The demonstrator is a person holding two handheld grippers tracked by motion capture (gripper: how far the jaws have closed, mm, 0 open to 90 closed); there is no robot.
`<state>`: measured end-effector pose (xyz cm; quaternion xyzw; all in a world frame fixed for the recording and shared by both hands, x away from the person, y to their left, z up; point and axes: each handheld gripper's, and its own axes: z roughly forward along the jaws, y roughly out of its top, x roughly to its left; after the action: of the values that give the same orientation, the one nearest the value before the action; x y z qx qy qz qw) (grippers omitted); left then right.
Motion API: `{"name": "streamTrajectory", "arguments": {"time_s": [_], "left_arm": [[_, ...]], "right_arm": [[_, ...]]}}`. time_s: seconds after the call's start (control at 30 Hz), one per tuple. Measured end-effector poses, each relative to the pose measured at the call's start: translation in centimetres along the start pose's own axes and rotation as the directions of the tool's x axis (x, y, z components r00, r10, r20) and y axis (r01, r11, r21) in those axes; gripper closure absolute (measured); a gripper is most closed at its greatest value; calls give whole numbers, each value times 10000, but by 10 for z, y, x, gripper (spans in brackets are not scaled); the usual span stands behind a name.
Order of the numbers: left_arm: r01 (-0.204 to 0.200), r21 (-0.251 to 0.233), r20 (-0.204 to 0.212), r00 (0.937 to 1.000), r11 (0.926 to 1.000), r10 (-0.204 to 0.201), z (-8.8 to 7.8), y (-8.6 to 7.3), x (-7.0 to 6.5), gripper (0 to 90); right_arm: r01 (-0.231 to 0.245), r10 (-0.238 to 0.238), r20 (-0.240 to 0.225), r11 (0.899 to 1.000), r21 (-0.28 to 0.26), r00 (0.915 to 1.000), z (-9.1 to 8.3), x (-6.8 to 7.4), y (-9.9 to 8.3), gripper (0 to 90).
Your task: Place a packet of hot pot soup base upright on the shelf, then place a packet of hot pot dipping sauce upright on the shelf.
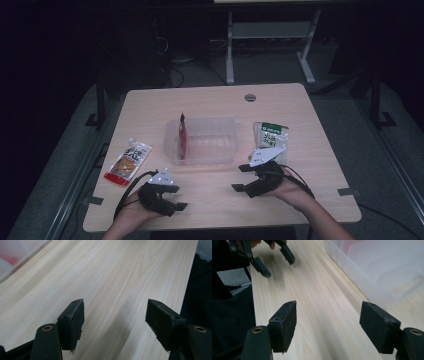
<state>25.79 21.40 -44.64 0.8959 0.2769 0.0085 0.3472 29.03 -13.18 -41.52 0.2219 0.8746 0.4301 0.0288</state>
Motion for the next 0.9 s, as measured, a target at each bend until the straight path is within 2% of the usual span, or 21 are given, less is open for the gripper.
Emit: {"name": "streamTrajectory", "arguments": {"time_s": [0.13,0.3,0.5,0.63,0.73,0.9], "left_arm": [[-48,53,-21,10000,10000,48,-1,-1,1,310],[6,39,-52,10000,10000,-6,-2,-2,0,309],[91,-163,-194,9998,9998,-95,-5,-2,1,308],[85,-247,-404,9991,9997,-95,-11,-2,4,308],[96,-223,-553,9984,9997,-108,-17,-4,7,306],[124,-57,-1157,9932,9999,-130,-27,-6,14,297]], "right_arm": [[-141,137,210,9997,218,9997,-7,-1,-17,273],[-421,389,702,9981,453,9968,-19,-4,-38,251],[-693,634,1269,9967,420,9899,-33,-10,-59,216],[-736,678,1468,9967,346,9868,-36,-14,-61,202],[-647,588,1454,9973,360,9876,-35,-16,-62,191],[-505,432,1510,9977,451,9876,-32,-16,-63,190]]}}
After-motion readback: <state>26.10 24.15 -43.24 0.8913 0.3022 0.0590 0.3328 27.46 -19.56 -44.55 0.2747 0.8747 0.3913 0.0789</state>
